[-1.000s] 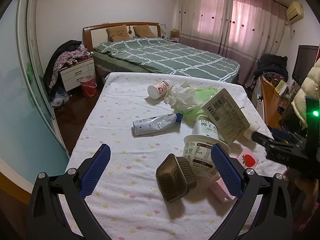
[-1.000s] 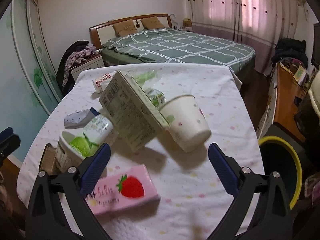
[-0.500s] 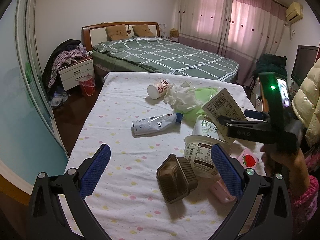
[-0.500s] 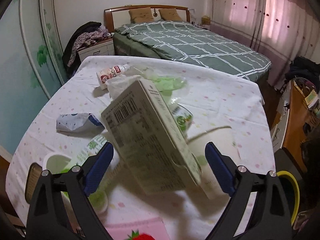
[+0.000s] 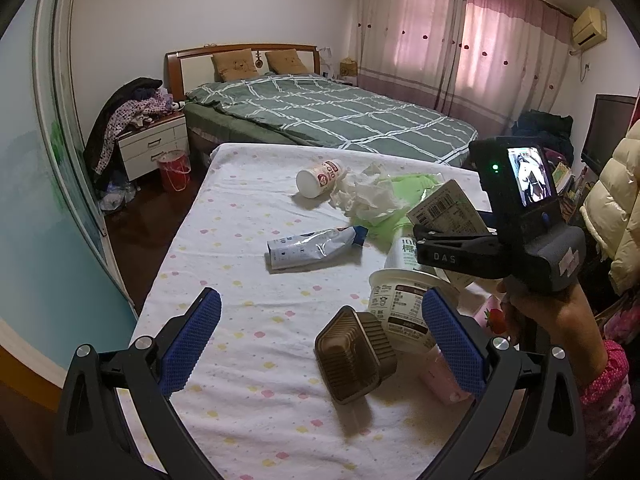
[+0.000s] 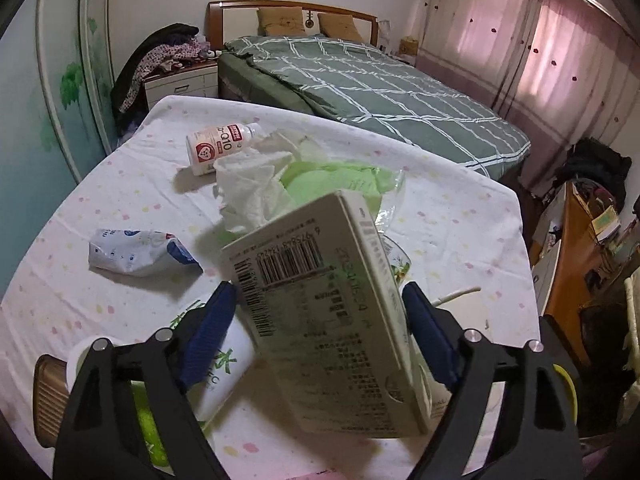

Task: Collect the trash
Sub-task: 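Reach the right tool to the beige tea carton and close on it, then drop the tea carton into the bin with the right tool while the left tool reaches the milk carton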

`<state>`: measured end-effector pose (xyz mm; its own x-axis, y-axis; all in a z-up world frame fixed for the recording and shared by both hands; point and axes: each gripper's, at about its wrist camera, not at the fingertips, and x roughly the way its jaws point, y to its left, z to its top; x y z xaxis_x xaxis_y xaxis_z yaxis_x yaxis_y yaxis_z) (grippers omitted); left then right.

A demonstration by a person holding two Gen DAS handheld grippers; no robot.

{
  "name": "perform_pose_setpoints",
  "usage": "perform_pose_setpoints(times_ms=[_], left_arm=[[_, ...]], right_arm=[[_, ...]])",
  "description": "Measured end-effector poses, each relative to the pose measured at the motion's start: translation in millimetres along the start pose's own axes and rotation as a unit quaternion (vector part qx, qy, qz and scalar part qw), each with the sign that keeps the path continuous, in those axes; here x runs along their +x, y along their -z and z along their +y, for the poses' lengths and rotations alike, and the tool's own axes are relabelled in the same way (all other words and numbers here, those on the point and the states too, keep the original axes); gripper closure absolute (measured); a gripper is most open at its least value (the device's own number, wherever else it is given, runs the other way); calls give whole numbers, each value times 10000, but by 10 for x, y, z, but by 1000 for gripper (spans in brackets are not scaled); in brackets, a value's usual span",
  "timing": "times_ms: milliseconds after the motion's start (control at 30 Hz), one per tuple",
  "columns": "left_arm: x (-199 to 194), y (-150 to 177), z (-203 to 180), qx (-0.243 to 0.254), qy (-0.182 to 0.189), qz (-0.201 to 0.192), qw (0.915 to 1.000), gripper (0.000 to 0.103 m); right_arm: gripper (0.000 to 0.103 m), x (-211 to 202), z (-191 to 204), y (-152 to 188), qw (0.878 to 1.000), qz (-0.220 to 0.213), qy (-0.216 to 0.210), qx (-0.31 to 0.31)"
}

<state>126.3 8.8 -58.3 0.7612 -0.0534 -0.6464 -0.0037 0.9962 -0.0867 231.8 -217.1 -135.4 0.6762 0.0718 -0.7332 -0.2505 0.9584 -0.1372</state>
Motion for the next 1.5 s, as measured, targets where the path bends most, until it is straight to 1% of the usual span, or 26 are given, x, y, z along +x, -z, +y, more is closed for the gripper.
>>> perform_pose_setpoints(times_ms=[33, 67, 100, 133, 167, 233, 333, 367, 400, 467, 500, 533, 567, 600, 667, 700, 733, 800, 867, 1033, 1167, 1267, 1367, 1433, 1500], left_arm=[[-16, 7, 5, -1, 8, -1, 10000, 4], [-20, 15, 7, -1, 15, -3, 10000, 4], [-20, 21, 4, 2, 26, 1, 10000, 4], [-27, 24, -7, 11, 38, 5, 10000, 4], [-33, 28, -16, 20, 47, 9, 10000, 4], [-41, 34, -52, 55, 82, 4, 10000, 4], [-51, 44, -98, 107, 106, -9, 9999, 4], [-61, 46, -110, 114, 119, -19, 9999, 4], [-73, 44, -115, 115, 126, -34, 9998, 4], [-97, 52, -121, 108, 125, -59, 9998, 4], [-105, 51, -127, 105, 127, -59, 9998, 4], [-113, 53, -125, 100, 130, -58, 9998, 4], [-116, 49, -121, 98, 128, -55, 9999, 4], [-117, 47, -113, 96, 124, -53, 9999, 4], [-119, 48, -117, 92, 129, -53, 9999, 4], [-117, 46, -112, 86, 137, -48, 9999, 4], [-115, 47, -109, 87, 141, -46, 9999, 4], [-108, 48, -109, 95, 153, -39, 9998, 4], [-99, 56, -123, 104, 167, -32, 9998, 4], [-78, 72, -193, 191, 256, -6, 9995, 4], [-56, 115, -334, 338, 496, 63, 9982, 4], [-7, 192, -501, 533, 722, 182, 9958, 4], [63, 301, -695, 750, 964, 316, 9920, 4], [135, 383, -818, 867, 1120, 457, 9889, 4], [220, 455, -918, 960, 1251, 608, 9856, 4]], right_arm=[[29, -39, -30, 22, 10000, -51, -12, 34], [39, -94, -57, 32, 9999, -144, -18, 84], [62, -182, -118, 34, 9993, -251, -153, 219], [69, -232, -153, 42, 9989, -248, -244, 319], [71, -293, -193, 46, 9982, -297, -309, 416], [71, -396, -271, 46, 9972, -417, -331, 516], [71, -407, -312, 17, 9969, -379, -467, 501], [69, -395, -331, 7, 9968, -382, -460, 522], [65, -373, -347, -8, 9970, -363, -438, 520], [65, -302, -374, -7, 9964, -252, -585, 563], [63, -253, -359, -11, 9961, -172, -648, 571], [55, -200, -360, -14, 9959, -100, -690, 567], [51, -178, -362, -8, 9958, -80, -712, 579], [49, -155, -371, 0, 9955, -52, -733, 593], [49, -109, -354, 22, 9949, 34, -810, 593], [54, -92, -334, 30, 9948, 72, -834, 575], [72, -76, -310, 43, 9946, 116, -869, 548], [74, -97, -308, 58, 9936, 105, -957, 598], [75, -195, -328, 69, 9931, -31, -966, 666], [75, -592, -548, 65, 9884, -496, -1058, 968], [75, -877, -871, 145, 9865, -749, -848, 1186], [75, -1004, -1219, 307, 9849, -806, -502, 1451], [74, -1034, -1618, 528, 9809, -738, -76, 1800], [74, -1017, -1898, 715, 9758, -643, 151, 2086], [74, -993, -2143, 895, 9708, -552, 479, 2284]])
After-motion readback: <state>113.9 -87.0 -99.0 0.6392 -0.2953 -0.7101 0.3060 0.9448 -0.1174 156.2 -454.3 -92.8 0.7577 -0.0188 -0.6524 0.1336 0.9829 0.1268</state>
